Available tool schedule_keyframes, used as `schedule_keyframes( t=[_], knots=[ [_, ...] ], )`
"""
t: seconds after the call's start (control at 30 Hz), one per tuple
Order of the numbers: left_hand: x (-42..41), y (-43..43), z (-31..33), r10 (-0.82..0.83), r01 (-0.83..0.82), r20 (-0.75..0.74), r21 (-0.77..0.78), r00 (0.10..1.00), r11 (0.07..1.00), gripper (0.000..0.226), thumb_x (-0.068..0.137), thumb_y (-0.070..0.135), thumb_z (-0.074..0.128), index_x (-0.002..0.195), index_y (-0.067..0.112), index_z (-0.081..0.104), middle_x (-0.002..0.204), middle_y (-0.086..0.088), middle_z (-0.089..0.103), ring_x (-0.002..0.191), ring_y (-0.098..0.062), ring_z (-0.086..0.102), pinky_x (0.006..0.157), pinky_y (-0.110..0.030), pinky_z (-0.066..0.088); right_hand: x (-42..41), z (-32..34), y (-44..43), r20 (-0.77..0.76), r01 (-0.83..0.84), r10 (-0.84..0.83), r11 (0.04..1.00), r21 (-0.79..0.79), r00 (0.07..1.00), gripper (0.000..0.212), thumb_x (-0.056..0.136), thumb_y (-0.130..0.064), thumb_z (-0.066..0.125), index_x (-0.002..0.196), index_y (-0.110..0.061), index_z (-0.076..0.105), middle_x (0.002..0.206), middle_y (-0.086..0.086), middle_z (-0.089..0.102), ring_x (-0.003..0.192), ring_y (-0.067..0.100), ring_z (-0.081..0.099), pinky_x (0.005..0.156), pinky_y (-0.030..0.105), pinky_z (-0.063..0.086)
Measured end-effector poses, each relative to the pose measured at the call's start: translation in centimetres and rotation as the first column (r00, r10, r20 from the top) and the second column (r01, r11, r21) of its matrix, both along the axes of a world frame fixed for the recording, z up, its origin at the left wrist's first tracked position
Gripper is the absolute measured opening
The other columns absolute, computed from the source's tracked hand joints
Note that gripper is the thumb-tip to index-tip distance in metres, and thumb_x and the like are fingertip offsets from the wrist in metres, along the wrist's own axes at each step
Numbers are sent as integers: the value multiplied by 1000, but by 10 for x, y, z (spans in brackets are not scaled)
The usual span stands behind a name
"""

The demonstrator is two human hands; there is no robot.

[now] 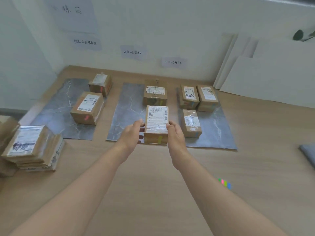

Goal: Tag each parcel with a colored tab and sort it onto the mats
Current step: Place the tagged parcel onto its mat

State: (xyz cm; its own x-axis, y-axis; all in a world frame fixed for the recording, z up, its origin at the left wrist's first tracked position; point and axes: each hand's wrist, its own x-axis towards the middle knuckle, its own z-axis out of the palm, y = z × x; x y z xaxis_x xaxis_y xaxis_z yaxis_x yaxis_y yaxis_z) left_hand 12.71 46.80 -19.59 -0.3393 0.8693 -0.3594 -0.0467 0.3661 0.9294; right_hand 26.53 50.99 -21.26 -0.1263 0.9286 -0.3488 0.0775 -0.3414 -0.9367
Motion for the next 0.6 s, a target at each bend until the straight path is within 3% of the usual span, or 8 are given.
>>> schedule_keyframes(
  t=[0.07,0.17,0.27,0.47,0.6],
  knots=[
    [-18,26,-17,-37,36,-1,-39,999,999,45,104,45,29,101,29,71,104,9,72,97,-22,62,89,-36,48,-16,-13,22,16,38,-38,999,-31,999,27,107,-29,46,132,-28,57,109,-20,63,90,-11,59,63,7,43],
    [-35,59,-36,-62,63,17,-84,998,994,44,105,45,28,110,29,69,112,9,70,106,-22,63,98,-39,46,-35,-33,51,52,83,-80,994,-64,995,29,105,-31,47,132,-29,56,116,-13,66,101,1,62,72,18,44],
    [-46,91,-56,-82,86,35,-118,996,989,41,104,45,30,107,31,68,114,11,69,107,-21,64,103,-42,45,-48,-53,80,75,115,-107,987,-109,991,30,104,-30,46,133,-29,55,123,-8,67,104,2,63,72,18,44],
    [-56,150,-109,-63,81,97,-190,993,978,37,105,41,32,96,35,67,109,15,68,104,-19,64,101,-41,45,-59,-100,138,115,98,-81,984,-150,990,30,106,-29,43,135,-31,54,114,-24,61,97,-15,55,71,11,40],
    [-57,184,-145,-51,81,134,-231,990,970,34,104,41,35,107,32,67,116,14,68,108,-20,63,101,-43,46,-63,-133,173,146,99,-72,979,-181,987,32,107,-28,40,134,-31,56,115,-22,63,100,-9,56,72,13,39]
  ],
)
